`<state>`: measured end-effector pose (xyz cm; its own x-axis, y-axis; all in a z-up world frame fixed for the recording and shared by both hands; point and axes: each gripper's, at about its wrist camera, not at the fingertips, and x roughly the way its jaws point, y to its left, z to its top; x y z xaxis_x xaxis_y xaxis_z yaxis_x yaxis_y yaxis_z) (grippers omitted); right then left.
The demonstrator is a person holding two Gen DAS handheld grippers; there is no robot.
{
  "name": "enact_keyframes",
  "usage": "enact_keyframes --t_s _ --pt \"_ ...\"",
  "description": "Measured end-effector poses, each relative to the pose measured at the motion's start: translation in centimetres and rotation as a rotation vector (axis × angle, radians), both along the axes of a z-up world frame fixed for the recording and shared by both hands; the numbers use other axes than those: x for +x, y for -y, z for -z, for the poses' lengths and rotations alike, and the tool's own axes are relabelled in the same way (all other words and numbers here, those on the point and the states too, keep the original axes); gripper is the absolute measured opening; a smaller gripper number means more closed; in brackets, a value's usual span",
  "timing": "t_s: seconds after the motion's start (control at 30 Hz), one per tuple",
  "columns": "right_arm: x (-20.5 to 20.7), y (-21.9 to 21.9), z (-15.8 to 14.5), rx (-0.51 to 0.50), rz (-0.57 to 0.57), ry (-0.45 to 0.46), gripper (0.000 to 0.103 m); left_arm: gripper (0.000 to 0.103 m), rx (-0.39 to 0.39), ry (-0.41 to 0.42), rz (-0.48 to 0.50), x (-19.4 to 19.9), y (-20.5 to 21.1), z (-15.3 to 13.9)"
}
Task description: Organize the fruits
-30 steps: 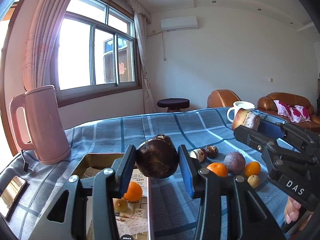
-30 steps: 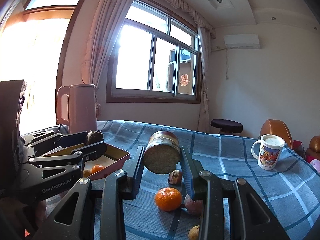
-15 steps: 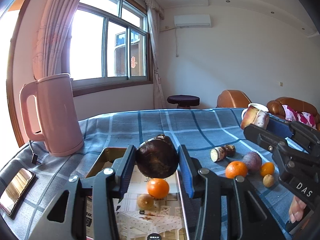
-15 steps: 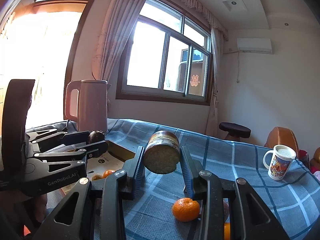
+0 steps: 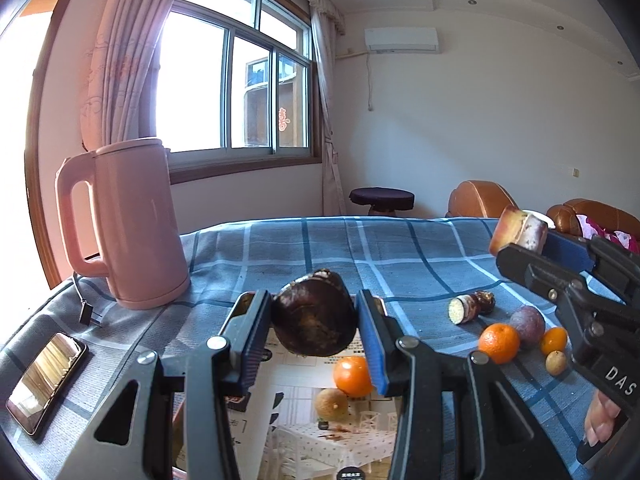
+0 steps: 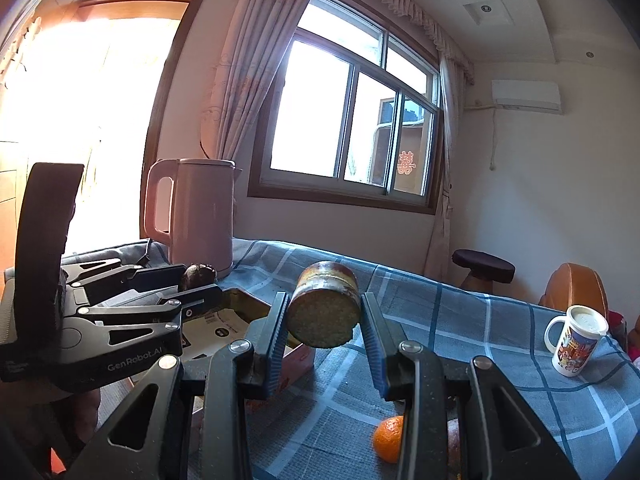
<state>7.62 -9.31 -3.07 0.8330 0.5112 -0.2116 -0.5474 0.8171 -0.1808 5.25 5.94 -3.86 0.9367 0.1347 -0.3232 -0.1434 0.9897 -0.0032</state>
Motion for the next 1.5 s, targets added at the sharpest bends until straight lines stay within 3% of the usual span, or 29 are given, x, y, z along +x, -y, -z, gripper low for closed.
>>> enact_keyframes --t_s 0.93,1.5 --pt "0.3 -4.5 1.4 -0.050 -0.078 -0.049 0.037 0.045 -0.021 -0.063 -0.086 0.8 -4.6 1.1" --pt "0.8 -6.4 2.7 -0.077 -0.100 -0.084 0.037 0.045 -0.032 -0.106 -0.088 1.5 -5.7 1.6"
